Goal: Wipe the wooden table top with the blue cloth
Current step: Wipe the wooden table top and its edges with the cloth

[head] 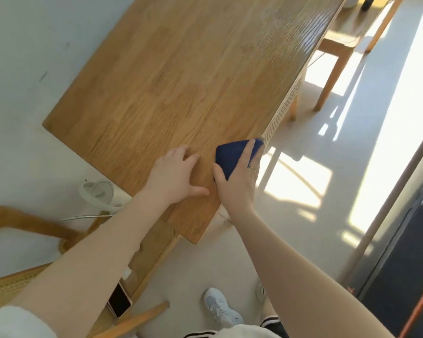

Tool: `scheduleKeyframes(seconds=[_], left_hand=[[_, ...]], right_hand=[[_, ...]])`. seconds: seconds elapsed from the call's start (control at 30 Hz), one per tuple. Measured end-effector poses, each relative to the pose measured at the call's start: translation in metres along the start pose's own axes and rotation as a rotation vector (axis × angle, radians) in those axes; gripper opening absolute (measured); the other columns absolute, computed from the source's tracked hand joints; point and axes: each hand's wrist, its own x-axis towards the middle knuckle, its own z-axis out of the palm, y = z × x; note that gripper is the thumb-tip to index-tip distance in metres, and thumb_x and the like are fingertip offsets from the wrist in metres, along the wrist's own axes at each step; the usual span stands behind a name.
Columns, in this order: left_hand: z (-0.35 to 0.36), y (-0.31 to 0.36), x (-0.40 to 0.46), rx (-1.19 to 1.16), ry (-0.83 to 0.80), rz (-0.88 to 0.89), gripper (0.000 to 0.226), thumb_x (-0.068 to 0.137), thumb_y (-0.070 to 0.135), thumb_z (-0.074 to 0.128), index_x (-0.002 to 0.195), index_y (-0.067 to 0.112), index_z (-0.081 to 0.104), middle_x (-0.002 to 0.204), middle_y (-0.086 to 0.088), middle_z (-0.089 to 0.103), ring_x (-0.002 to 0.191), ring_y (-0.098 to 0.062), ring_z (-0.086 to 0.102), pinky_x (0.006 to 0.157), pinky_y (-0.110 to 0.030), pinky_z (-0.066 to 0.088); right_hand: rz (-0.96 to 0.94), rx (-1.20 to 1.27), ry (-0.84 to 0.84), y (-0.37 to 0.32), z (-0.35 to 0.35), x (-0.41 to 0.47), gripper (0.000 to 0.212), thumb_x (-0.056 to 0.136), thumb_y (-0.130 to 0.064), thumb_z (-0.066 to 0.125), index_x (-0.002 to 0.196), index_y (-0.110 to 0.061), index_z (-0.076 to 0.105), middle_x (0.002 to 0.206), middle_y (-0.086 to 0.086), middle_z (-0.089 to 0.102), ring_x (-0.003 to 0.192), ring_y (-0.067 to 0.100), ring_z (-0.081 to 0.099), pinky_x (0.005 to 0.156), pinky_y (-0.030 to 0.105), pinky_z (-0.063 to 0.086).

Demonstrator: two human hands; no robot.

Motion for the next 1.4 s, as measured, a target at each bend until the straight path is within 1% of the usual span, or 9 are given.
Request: scheduleKeyframes(seconds=[0.17, 0.33, 0.6, 0.77, 0.9, 1.07, 1.2, 1.33, 1.4], left_hand=[[-0.013, 0.019, 0.021, 0.146, -0.062, 0.278, 0.109, 0.076, 0.051, 0.068, 0.15, 0.018, -0.004, 0.158, -0.006, -0.014, 0.146, -0.023, -0.004, 0.117, -0.037, 0.006], [-0.021, 0.023, 0.046, 0.117, -0.087, 0.239, 0.127, 0.066, 0.061, 0.07, 0.147, 0.014, -0.016, 0.155, -0.004, -0.023, 0.145, -0.018, -0.013, 0.119, -0.033, -0.002], [-0.053, 0.039, 0.091, 0.152, -0.081, 0.375, 0.128, 0.061, 0.059, 0.074, 0.149, 0.009, -0.003, 0.157, -0.006, -0.015, 0.146, -0.018, -0.007, 0.119, -0.03, 0.001], [-0.08, 0.046, 0.126, 0.27, -0.086, 0.452, 0.128, 0.062, 0.059, 0.074, 0.149, 0.008, -0.007, 0.157, -0.007, -0.016, 0.145, -0.018, -0.007, 0.111, -0.021, -0.005], [-0.107, 0.054, 0.161, 0.271, -0.057, 0.397, 0.129, 0.064, 0.058, 0.073, 0.148, 0.012, -0.013, 0.157, -0.003, -0.019, 0.145, -0.017, -0.005, 0.115, -0.027, 0.001], [-0.13, 0.071, 0.21, 0.32, 0.015, 0.43, 0.128, 0.063, 0.062, 0.071, 0.149, 0.009, -0.007, 0.158, -0.008, -0.01, 0.146, -0.022, 0.001, 0.116, -0.031, 0.006], [-0.135, 0.076, 0.244, 0.317, 0.08, 0.419, 0.132, 0.059, 0.068, 0.068, 0.149, 0.008, -0.008, 0.157, -0.011, -0.013, 0.146, -0.023, -0.004, 0.117, -0.034, 0.001], [-0.133, 0.078, 0.273, 0.321, -0.007, 0.414, 0.146, 0.045, 0.075, 0.069, 0.149, 0.011, -0.011, 0.157, -0.009, -0.014, 0.146, -0.02, -0.005, 0.118, -0.033, 0.002], [-0.134, 0.079, 0.28, 0.324, -0.035, 0.425, 0.148, 0.044, 0.074, 0.071, 0.148, 0.01, -0.013, 0.156, -0.011, -0.017, 0.146, -0.021, -0.006, 0.118, -0.032, 0.001]], right_hand=[[-0.023, 0.013, -0.069, 0.001, -0.003, -0.012, 0.077, 0.094, -0.044, 0.041, 0.146, -0.028, -0.013, 0.153, -0.002, -0.026, 0.143, 0.019, -0.009, 0.114, 0.035, 0.01], [0.008, 0.101, 0.067, -0.006, -0.029, 0.075, 0.07, 0.097, -0.043, 0.035, 0.147, -0.022, -0.009, 0.156, 0.002, -0.015, 0.143, 0.023, -0.003, 0.116, 0.044, 0.012], [0.011, 0.214, -0.027, 0.001, -0.029, 0.05, 0.081, 0.094, -0.032, 0.045, 0.146, -0.014, -0.013, 0.157, 0.003, -0.011, 0.143, 0.016, -0.007, 0.118, 0.04, 0.007], [0.036, 0.159, 0.079, -0.008, -0.054, 0.125, 0.078, 0.094, -0.034, 0.044, 0.147, -0.014, -0.009, 0.157, 0.003, -0.008, 0.144, 0.02, -0.001, 0.116, 0.037, 0.012], [0.066, 0.115, 0.073, -0.01, -0.075, 0.169, 0.081, 0.093, -0.035, 0.046, 0.147, -0.014, -0.01, 0.157, 0.002, -0.007, 0.144, 0.02, 0.0, 0.117, 0.038, 0.011], [0.045, 0.068, 0.066, -0.022, -0.061, 0.144, 0.085, 0.088, -0.023, 0.049, 0.147, -0.014, -0.011, 0.155, 0.002, -0.018, 0.143, 0.018, -0.012, 0.117, 0.034, 0.002], [0.086, 0.101, 0.132, -0.028, -0.08, 0.204, 0.082, 0.089, -0.022, 0.046, 0.147, -0.015, -0.01, 0.156, 0.001, -0.014, 0.143, 0.019, -0.005, 0.117, 0.036, 0.008], [0.152, 0.119, 0.143, -0.031, -0.125, 0.292, 0.083, 0.089, -0.029, 0.047, 0.147, -0.018, -0.011, 0.157, 0.004, -0.001, 0.14, 0.028, 0.016, 0.109, 0.046, 0.029], [0.137, 0.108, 0.122, -0.029, -0.135, 0.313, 0.084, 0.088, -0.027, 0.048, 0.147, -0.018, -0.011, 0.157, 0.004, -0.001, 0.14, 0.028, 0.016, 0.11, 0.047, 0.029]])
